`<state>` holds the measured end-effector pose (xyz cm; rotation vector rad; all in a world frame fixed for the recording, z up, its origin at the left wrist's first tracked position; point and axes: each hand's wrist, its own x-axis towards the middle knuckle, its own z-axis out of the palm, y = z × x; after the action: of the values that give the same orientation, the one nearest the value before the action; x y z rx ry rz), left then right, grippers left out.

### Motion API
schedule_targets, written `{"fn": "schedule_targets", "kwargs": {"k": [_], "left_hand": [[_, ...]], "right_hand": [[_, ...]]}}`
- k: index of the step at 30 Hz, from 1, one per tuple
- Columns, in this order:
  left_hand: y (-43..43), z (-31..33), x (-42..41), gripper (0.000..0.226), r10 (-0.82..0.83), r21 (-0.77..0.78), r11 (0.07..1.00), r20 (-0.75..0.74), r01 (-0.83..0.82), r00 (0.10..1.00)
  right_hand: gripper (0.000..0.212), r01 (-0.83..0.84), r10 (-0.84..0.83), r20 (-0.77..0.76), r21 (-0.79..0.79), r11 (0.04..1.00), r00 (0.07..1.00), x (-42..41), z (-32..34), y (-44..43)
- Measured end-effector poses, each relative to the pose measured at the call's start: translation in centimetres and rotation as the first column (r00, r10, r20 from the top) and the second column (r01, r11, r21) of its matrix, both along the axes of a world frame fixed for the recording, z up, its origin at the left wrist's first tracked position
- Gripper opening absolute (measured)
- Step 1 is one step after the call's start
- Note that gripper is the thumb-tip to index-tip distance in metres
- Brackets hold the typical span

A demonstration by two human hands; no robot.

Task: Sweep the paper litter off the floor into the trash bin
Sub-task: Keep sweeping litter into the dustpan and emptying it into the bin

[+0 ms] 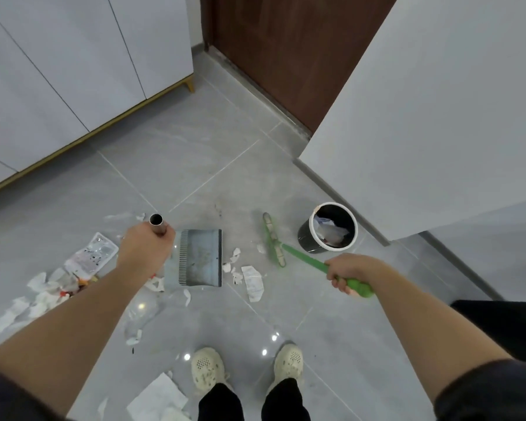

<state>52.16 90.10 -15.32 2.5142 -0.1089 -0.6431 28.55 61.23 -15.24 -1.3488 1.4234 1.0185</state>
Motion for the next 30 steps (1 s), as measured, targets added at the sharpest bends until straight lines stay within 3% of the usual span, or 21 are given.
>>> {"fn": "schedule_targets", "kwargs": {"k": [2,4,7,10,14,17,23,27,29,30], "left_hand": [[0.9,-0.1,0.3,0.042,-0.014,0.03,0.999,0.002,0.014,1.0],[1.9,-0.2,0.7,0.041,-0.021,0.04,0.999,-0.003,0.021,1.0],[3.3,-1.0,1.2,0.043,-0.033,0.059,0.998,-0.015,0.033,0.999],[4.4,-2.3,1.3,0.049,-0.051,0.073,0.996,-0.038,0.054,0.998],[5.2,-3.8,0.6,0.045,-0.092,0.098,0.99,-0.115,0.103,0.989],[5.3,-4.4,0.1,0.047,-0.125,0.106,0.984,-0.167,0.144,0.978],[4.8,-4.3,-0.7,0.038,-0.169,0.153,0.965,-0.258,0.213,0.951],[3.9,-4.8,-1.8,0.039,-0.169,0.139,0.967,-0.271,0.213,0.948],[3.4,-4.9,-1.9,0.041,-0.142,0.109,0.978,-0.264,0.176,0.954],[3.2,-5.0,-1.8,0.041,-0.132,0.097,0.982,-0.26,0.162,0.957]], "right_hand": [[0.04,-0.282,0.281,-0.022,-0.075,0.956,0.959,1.4,-0.2,0.1],[0.036,-0.507,0.502,-0.069,-0.113,0.854,0.862,2.3,-0.7,0.4],[0.025,-0.653,0.629,-0.191,-0.11,0.749,0.753,3.0,-1.1,1.6],[0.057,-0.728,0.696,-0.233,-0.092,0.679,0.679,2.9,-1.7,3.3],[0.047,-0.658,0.622,-0.252,-0.084,0.749,0.741,2.1,-3.1,4.9],[0.063,-0.614,0.583,-0.236,-0.085,0.785,0.777,2.3,-3.7,6.6],[0.012,-0.481,0.482,-0.018,0.03,0.876,0.876,4.6,-5.0,11.2],[0.013,-0.431,0.427,0.06,0.111,0.896,0.902,7.0,-5.5,14.5],[0.01,-0.312,0.304,0.071,0.198,0.929,0.95,8.2,-5.4,14.8],[0.02,-0.184,0.176,0.054,0.259,0.948,0.983,8.7,-5.1,14.7]]}}
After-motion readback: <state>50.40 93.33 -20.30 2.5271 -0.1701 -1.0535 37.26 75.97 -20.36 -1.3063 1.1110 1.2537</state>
